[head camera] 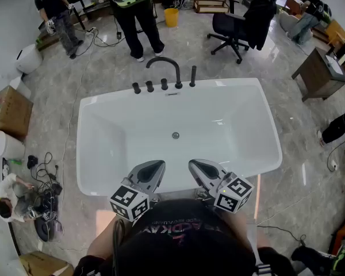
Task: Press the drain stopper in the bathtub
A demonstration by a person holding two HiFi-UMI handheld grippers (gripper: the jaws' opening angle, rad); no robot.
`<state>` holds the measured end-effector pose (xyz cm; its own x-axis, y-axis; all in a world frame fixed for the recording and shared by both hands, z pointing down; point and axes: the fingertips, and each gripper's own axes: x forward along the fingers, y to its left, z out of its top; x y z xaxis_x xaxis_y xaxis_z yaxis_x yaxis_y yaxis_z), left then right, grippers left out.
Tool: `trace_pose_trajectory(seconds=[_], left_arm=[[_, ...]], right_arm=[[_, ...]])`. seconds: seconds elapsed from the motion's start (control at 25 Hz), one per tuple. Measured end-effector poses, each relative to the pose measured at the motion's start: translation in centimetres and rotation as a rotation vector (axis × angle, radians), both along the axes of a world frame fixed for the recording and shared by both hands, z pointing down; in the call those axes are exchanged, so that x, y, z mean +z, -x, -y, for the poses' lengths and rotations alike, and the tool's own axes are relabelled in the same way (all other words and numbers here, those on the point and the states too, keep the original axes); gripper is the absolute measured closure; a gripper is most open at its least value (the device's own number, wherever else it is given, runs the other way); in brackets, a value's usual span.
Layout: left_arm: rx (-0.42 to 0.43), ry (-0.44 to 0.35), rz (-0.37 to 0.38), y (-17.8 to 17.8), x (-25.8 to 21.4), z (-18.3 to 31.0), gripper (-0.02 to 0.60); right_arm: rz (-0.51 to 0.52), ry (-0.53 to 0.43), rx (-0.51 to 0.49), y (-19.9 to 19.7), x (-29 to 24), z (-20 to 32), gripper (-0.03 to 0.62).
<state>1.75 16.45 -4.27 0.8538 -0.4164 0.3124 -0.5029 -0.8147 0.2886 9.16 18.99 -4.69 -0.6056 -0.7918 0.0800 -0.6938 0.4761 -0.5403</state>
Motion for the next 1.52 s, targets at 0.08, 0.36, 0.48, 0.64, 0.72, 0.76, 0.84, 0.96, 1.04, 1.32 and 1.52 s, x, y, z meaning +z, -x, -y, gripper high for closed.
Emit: trace_pose_trajectory(seconds=[0.08,0.36,0.48,0.64,0.72,0.76,0.84,0.96,1.04,1.32,1.52], left_arm=[[-0.002,0.002,0.000,0.01,-0.04,0.14,0.575],[-0.004,0.000,-0.001,0.07,-0.22,0.18,0.575],[-0.003,-0.003,0.000,0.16,-0.20,0.09,0.575],[-0.002,-0.005,0.001,0.24,-0.22,0.04,0.575],[-0.002,-0.004,0.001,0.25,-0.18,0.00,0.575],[-0.001,-0.004,0.001,0.23,-0.16,-0.01,0.575],[-0.002,-0.003,0.000,0.15,-0.17,-0.01,0.575],[-0.006,0.000,-0.002,0.06,-0.23,-0.05,0.575],[-0.007,0.001,-0.002,0.04,-0.26,-0.08,0.575],[-0.005,0.001,-0.004,0.29,-0.09,-0.21,0.575],[-0.007,-0.005,-0.003,0.16,-0.39,-0.25,0.575]], right_arm=[[-0.001,-0.004,-0.004,0.05,-0.22,0.16,0.583],[-0.002,0.001,-0.002,0.07,-0.23,0.27,0.583],[0.005,-0.007,-0.002,0.11,-0.33,0.19,0.583],[0.014,-0.008,0.000,0.16,-0.33,0.13,0.582],[0.013,-0.008,0.000,0.18,-0.32,0.09,0.583],[0.013,-0.009,0.001,0.15,-0.32,0.08,0.583],[0.016,-0.009,0.002,0.01,-0.36,0.10,0.583],[0.023,-0.008,0.003,-0.23,-0.43,0.04,0.583],[0.025,-0.006,0.004,-0.30,-0.40,-0.01,0.583],[0.028,-0.006,-0.003,0.04,-0.34,-0.01,0.583],[0.030,-0.003,-0.008,-0.11,-0.41,-0.13,0.583]])
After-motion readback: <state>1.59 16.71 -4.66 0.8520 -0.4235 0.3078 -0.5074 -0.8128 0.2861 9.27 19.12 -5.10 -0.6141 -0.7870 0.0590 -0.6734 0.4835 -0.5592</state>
